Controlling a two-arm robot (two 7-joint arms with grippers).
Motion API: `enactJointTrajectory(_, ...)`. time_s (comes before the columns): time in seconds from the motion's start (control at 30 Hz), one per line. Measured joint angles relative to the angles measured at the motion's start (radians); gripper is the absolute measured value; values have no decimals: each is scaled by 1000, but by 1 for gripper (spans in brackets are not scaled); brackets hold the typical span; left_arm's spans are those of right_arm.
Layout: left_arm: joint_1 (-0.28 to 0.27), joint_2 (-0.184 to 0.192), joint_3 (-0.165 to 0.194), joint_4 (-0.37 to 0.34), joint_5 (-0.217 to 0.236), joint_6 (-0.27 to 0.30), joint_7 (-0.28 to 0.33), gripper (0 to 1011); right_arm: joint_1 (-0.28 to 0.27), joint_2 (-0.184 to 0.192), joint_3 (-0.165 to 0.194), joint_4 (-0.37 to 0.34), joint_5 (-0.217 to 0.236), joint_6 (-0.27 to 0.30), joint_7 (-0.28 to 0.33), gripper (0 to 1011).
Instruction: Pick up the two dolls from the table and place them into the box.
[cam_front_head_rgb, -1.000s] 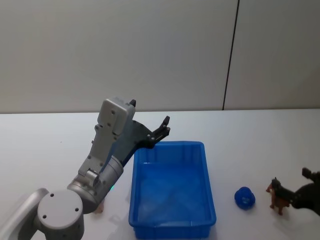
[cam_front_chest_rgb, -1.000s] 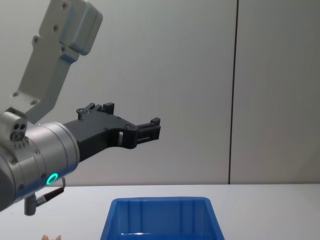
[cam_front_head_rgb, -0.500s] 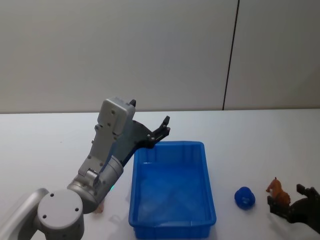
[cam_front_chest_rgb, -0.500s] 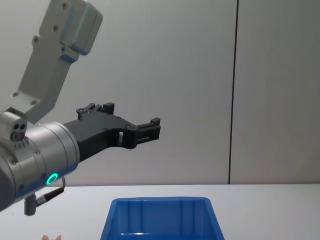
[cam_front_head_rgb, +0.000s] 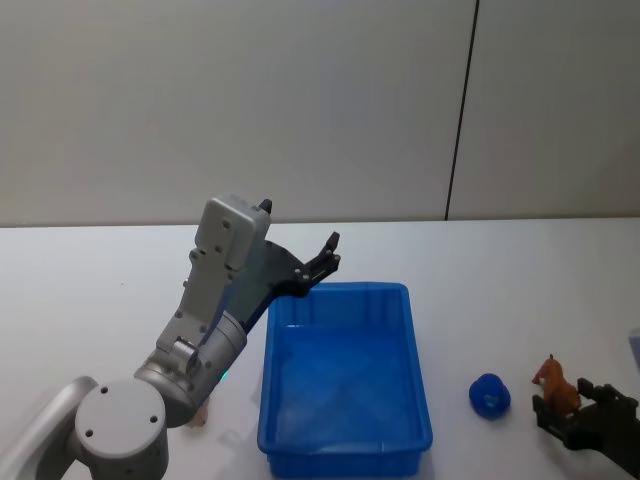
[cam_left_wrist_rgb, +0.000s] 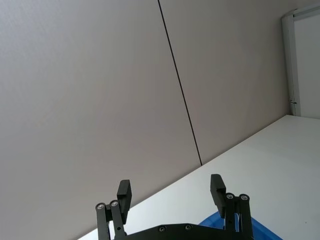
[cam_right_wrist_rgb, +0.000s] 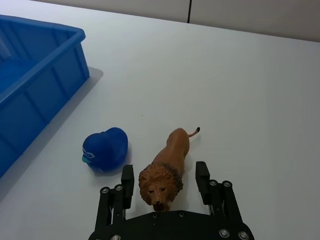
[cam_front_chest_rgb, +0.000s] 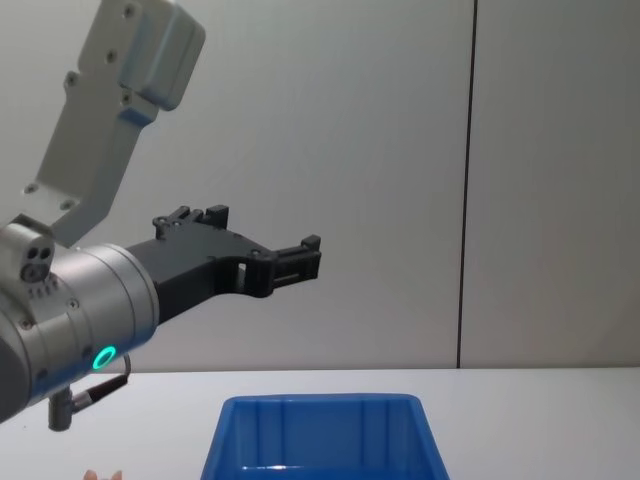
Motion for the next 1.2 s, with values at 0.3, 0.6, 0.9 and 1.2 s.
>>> enactJointTrajectory(0.3,0,0,0,0,0,0,0,1001,16,-11,-2,17,-4,12,-16,519)
enactJointTrajectory(0.6,0,0,0,0,0,0,0,1001,27,-16,1,11,4,13,-23,437)
enactJointTrajectory(0.9,0,0,0,0,0,0,0,1001,46,-21,6,-20,8,-25,-12,437)
enactJointTrajectory(1.2,0,0,0,0,0,0,0,1001,76,-31,3,-62,8,-65,48,437)
